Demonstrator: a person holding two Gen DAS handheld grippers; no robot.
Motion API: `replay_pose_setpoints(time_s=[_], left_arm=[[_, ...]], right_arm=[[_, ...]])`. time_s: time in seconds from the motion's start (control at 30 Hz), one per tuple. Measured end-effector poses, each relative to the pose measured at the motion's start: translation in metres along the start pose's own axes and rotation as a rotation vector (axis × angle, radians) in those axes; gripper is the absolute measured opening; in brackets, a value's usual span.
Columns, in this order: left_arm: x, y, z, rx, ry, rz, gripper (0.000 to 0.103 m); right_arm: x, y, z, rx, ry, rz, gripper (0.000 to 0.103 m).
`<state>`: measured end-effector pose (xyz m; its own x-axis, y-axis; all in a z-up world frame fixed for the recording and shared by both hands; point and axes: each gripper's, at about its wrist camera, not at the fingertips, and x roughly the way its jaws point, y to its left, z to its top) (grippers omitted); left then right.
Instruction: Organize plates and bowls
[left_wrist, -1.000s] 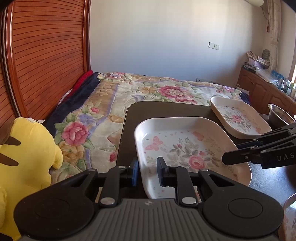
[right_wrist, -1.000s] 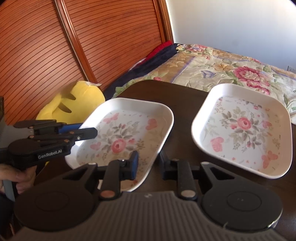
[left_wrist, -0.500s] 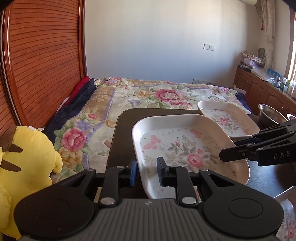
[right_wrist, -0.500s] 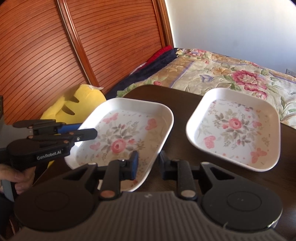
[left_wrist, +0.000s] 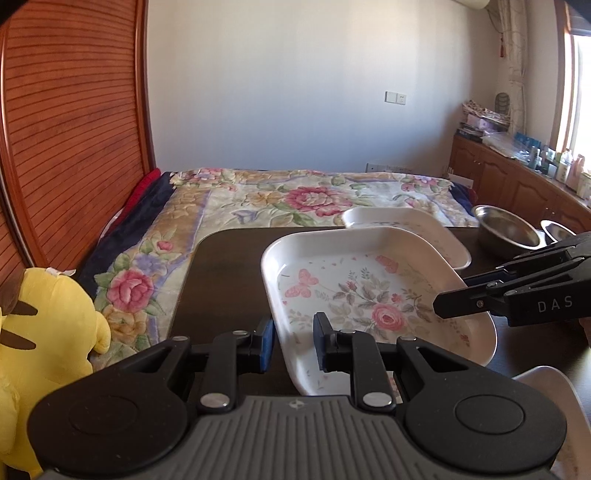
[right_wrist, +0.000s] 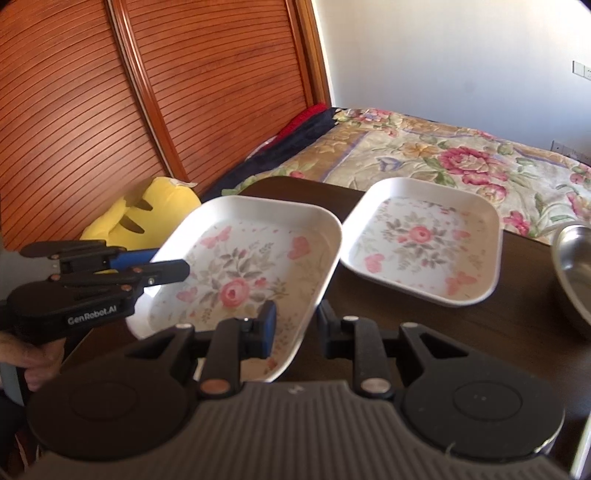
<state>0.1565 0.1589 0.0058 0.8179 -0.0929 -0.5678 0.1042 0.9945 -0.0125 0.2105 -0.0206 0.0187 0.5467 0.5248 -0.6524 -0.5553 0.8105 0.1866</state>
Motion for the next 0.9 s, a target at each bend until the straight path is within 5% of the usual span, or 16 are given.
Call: replay_pose_setpoints(time_s=[0.9], left_arm=[[-0.064,-0.085,-0.037,0.068,-0.010,-0.080,0.022]], right_arm=[[-0.088,-0.017,-0.073,0.051,-0.054,-0.062,0.026]])
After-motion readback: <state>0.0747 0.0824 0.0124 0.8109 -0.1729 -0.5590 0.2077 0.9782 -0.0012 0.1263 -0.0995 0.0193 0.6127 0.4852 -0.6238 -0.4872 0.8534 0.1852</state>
